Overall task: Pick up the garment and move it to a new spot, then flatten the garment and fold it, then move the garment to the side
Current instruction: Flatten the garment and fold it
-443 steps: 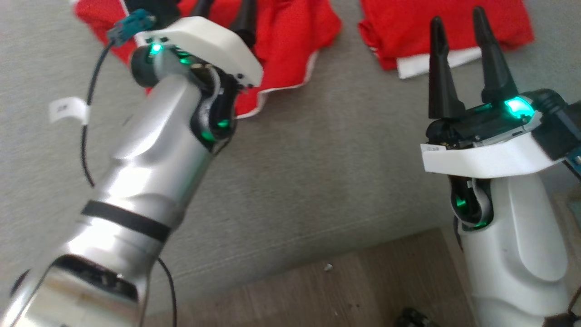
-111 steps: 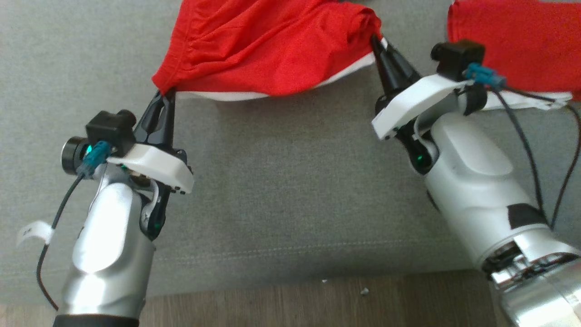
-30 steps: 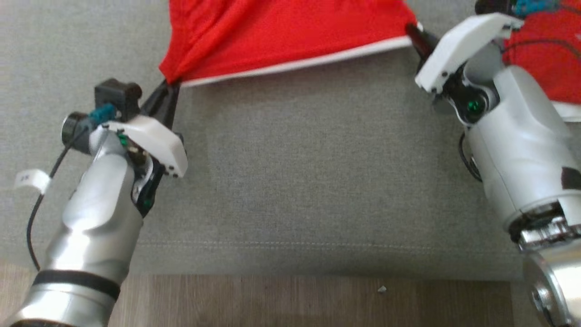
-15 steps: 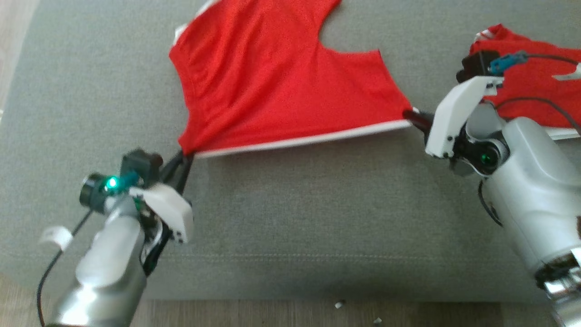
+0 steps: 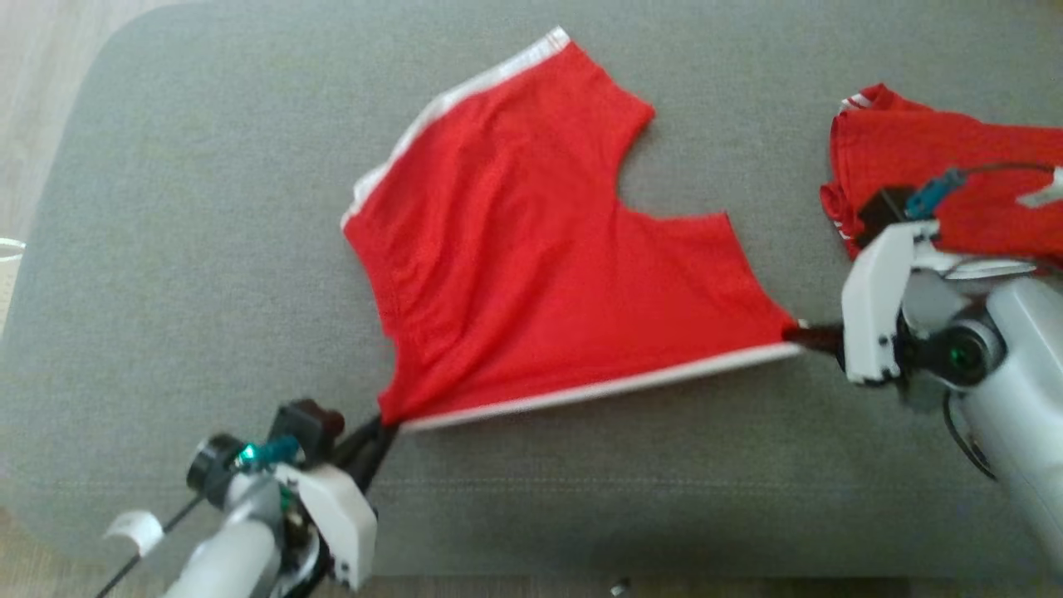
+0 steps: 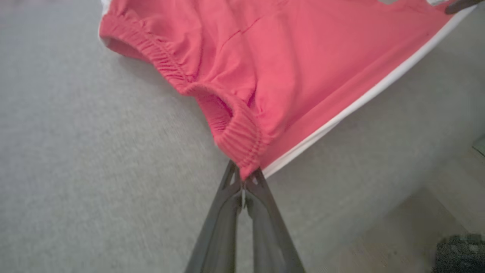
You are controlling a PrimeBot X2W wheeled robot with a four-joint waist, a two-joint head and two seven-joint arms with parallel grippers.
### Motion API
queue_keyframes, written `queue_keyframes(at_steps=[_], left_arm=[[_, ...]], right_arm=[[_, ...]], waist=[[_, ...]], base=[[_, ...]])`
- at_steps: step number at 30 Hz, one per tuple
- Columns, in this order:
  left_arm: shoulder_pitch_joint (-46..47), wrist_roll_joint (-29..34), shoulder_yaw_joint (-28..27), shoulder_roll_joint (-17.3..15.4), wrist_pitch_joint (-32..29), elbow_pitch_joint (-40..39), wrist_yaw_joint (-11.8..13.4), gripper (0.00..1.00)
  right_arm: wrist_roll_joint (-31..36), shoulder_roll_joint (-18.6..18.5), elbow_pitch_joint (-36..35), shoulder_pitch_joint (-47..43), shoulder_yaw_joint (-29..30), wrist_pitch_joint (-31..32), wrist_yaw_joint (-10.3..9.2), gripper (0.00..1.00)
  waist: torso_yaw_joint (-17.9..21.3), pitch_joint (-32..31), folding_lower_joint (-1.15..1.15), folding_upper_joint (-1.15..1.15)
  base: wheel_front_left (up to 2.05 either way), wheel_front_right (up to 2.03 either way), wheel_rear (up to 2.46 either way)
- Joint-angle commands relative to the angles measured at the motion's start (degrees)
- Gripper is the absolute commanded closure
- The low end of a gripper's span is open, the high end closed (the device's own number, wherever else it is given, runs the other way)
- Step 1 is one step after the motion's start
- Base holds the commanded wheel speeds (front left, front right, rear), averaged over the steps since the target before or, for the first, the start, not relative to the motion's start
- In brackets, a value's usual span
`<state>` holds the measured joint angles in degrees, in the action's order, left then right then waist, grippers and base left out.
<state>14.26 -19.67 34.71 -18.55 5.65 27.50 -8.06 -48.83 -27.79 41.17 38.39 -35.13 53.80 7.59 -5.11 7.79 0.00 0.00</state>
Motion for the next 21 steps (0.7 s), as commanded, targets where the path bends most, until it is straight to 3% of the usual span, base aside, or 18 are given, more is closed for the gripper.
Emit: queue_keyframes(at_steps=[1,10,14,21], left_arm=[[0.54,-0.33,-2.65,-3.87,-0.51,-1.18,0.61,1.00],[-7.15,-4.55,-1.27,-8.02,-8.38,-15.87,1.22,1.00],[-6.34,-5.82,-2.91,-9.32,-11.01,-21.00,2.38,1.00],[-0.24,-7.74,-5.21,-8.44,-14.66,-25.25,3.66,1.00]], right_arm=[[-0.24,-3.51,-1.78,-0.25,0.68,0.79,-0.10,1.00],[-2.51,-9.47,-15.67,-7.23,5.36,11.19,-0.10,1.00],[-0.72,-8.15,-19.26,-6.18,9.76,12.79,-0.10,1.00],[5.92,-1.94,-18.52,2.33,18.29,16.32,-0.10,1.00]], waist=[[-0.21,-0.41,0.00,0.00],[-0.97,-2.21,0.00,0.00],[-1.89,-1.27,0.00,0.00],[-5.11,2.95,0.00,0.00]], base=[[0.00,0.00,0.00],[0.00,0.00,0.00],[0.00,0.00,0.00],[0.00,0.00,0.00]])
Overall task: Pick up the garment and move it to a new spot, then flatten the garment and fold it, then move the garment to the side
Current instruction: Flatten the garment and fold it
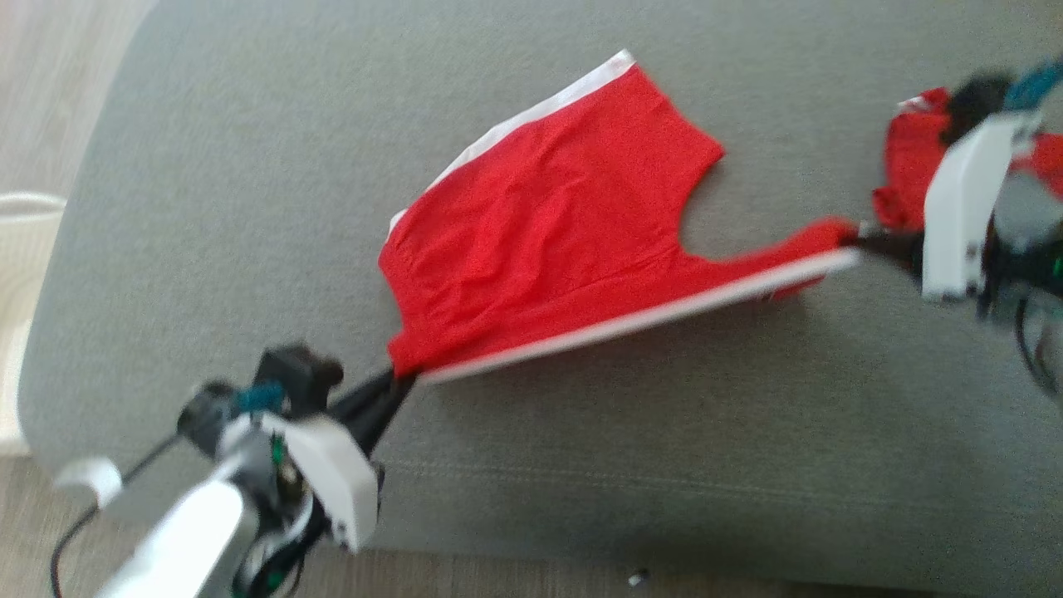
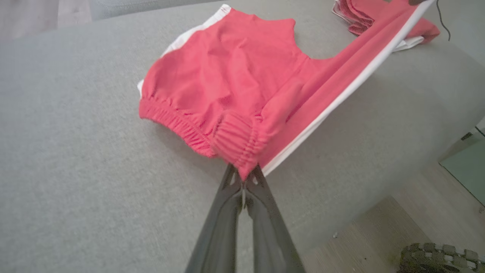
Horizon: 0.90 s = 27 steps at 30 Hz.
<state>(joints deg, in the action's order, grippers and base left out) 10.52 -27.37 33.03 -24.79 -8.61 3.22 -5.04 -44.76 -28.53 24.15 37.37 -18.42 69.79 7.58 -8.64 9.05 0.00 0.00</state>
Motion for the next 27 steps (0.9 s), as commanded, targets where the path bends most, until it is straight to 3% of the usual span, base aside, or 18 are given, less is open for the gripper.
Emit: queue_keyframes(at_steps=[1,12,18,27], left_arm=[[4.75,0.02,-3.43,-1.91,-0.81,-0.97,0.54,1.00],[16.55,-1.40,-3.08,4.78,-2.78,5.51,0.84,1.00],[22.52,-1.82,-2.33,8.39,-1.28,11.15,0.01,1.00],[30.85,-3.34,-2.51,13.70,1.64,20.80,-0.68,1.00]], right_arm=[[3.21,-0.43,-1.18,4.86,2.39,0.89,-0.09,1.00],[16.84,6.30,6.01,18.68,8.75,2.19,-0.09,1.00],[22.05,9.39,10.42,24.59,10.91,-0.92,-0.09,1.00],[27.10,11.08,17.14,31.29,12.16,-6.95,-0.09,1.00]], waist=[[-2.24,2.52,0.00,0.00],[-8.87,9.00,0.00,0.00],[-11.72,12.19,0.00,0.00],[-14.88,15.93,0.00,0.00]], base=[[0.00,0.00,0.00],[0.00,0.00,0.00],[0.00,0.00,0.00],[0.00,0.00,0.00]])
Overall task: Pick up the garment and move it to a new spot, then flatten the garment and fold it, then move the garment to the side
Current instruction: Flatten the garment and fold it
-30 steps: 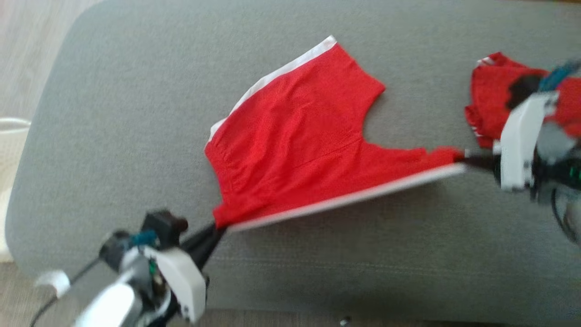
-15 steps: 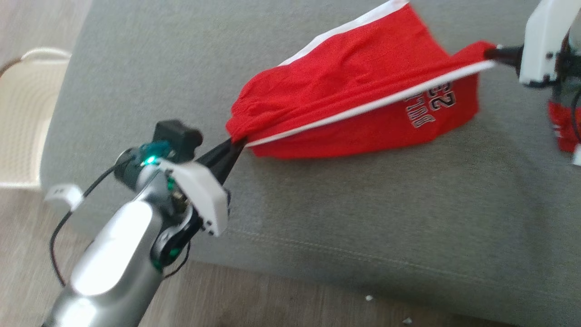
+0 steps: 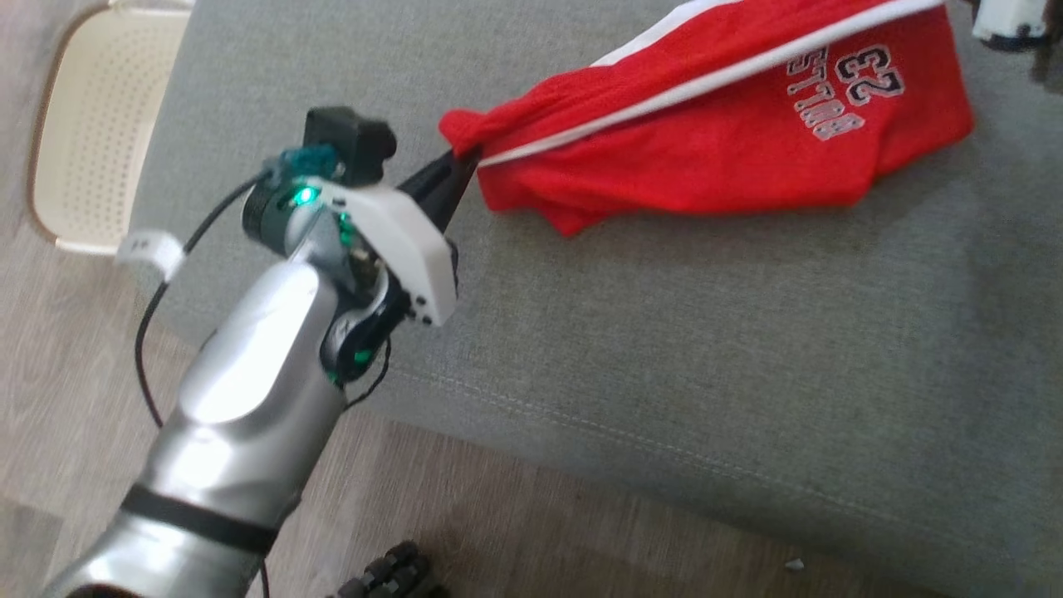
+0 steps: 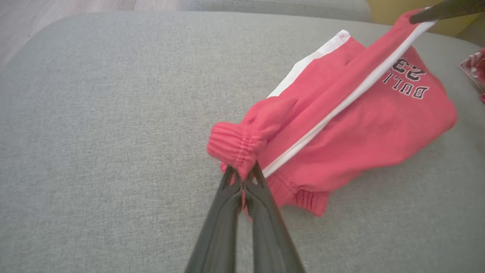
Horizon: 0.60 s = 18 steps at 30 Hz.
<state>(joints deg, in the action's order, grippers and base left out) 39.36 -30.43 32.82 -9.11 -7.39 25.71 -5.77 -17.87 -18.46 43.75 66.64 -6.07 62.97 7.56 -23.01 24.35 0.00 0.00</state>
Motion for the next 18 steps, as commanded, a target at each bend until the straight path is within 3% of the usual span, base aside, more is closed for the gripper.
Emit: queue_keyframes(at_steps=[1,14,15,16,17,18], left_arm=[[2.97,-0.33,-2.05,-1.60,0.54,-0.61,-0.13,1.00],[13.68,-1.82,-0.20,2.54,4.02,12.53,-1.33,1.00],[14.11,-1.95,0.05,2.75,4.24,13.24,-1.38,0.64],[14.57,-1.97,0.24,2.90,4.67,13.87,-1.41,0.00],[15.02,-2.03,0.21,3.05,5.32,14.49,-1.42,0.00],[15.42,-2.06,0.24,3.19,5.91,15.08,-1.44,0.00]], right_arm=[[0.65,1.29,-1.74,2.64,-0.16,-0.79,-0.08,1.00],[2.80,1.60,5.64,8.53,-3.66,-9.86,-0.08,1.00],[2.89,1.43,6.09,8.96,-3.66,-10.92,-0.08,1.00],[3.22,1.30,6.41,9.48,-3.70,-12.33,-0.08,1.00],[3.63,1.24,6.62,9.96,-3.96,-13.97,-0.08,0.29],[3.81,1.22,7.33,10.34,-3.87,-14.94,-0.08,0.00]], waist=[[-0.60,1.12,0.00,0.00],[-1.65,5.26,0.00,0.00],[-1.70,5.43,0.00,0.00],[-1.71,5.66,0.00,0.00],[-1.72,5.88,0.00,0.00],[-1.69,6.04,0.00,0.00]], base=[[0.00,0.00,0.00],[0.00,0.00,0.00],[0.00,0.00,0.00],[0.00,0.00,0.00],[0.00,0.00,0.00],[0.00,0.00,0.00]])
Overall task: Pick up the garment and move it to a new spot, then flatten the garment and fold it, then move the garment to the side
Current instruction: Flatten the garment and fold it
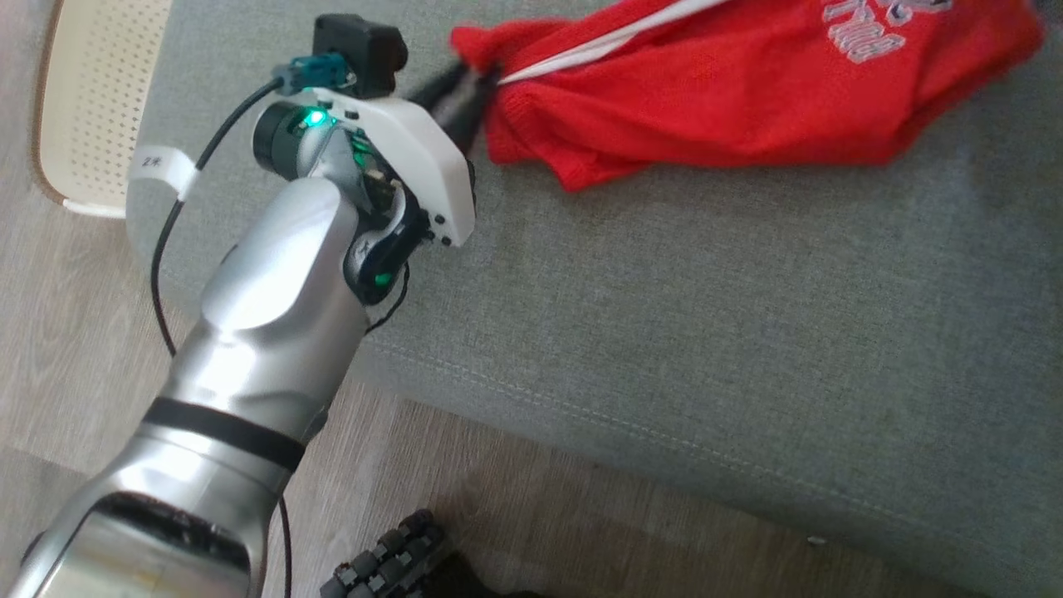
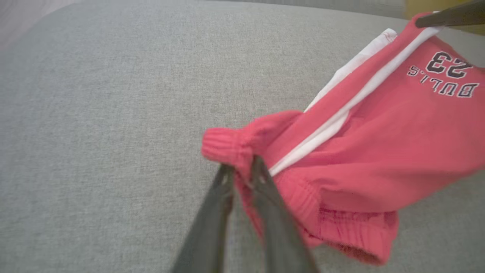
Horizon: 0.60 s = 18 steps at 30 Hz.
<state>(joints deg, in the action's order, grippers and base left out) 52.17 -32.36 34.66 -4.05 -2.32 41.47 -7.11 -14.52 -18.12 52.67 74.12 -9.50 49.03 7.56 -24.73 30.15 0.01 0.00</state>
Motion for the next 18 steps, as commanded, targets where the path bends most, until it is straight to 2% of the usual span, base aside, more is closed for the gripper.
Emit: queue_keyframes(at_steps=[1,11,18], left_arm=[[2.92,-0.22,-1.54,-1.72,1.36,-0.08,-0.12,0.00],[3.93,-1.62,-3.12,-1.75,7.26,3.84,0.44,0.00],[2.25,-1.88,-5.21,-4.13,12.28,3.93,2.79,0.00]], right_arm=[[0.60,0.96,-0.83,3.18,-0.51,-1.74,-0.08,0.00],[1.34,1.25,3.97,3.71,-2.07,-9.42,-0.08,0.00],[-5.39,3.49,2.26,0.49,-1.68,-20.67,-0.08,0.00]], waist=[[0.06,0.34,-0.01,0.00],[2.02,-0.90,-0.01,0.00],[5.47,-4.57,-0.01,0.00]], base=[[0.00,0.00,0.00],[0.00,0.00,0.00],[0.00,0.00,0.00]])
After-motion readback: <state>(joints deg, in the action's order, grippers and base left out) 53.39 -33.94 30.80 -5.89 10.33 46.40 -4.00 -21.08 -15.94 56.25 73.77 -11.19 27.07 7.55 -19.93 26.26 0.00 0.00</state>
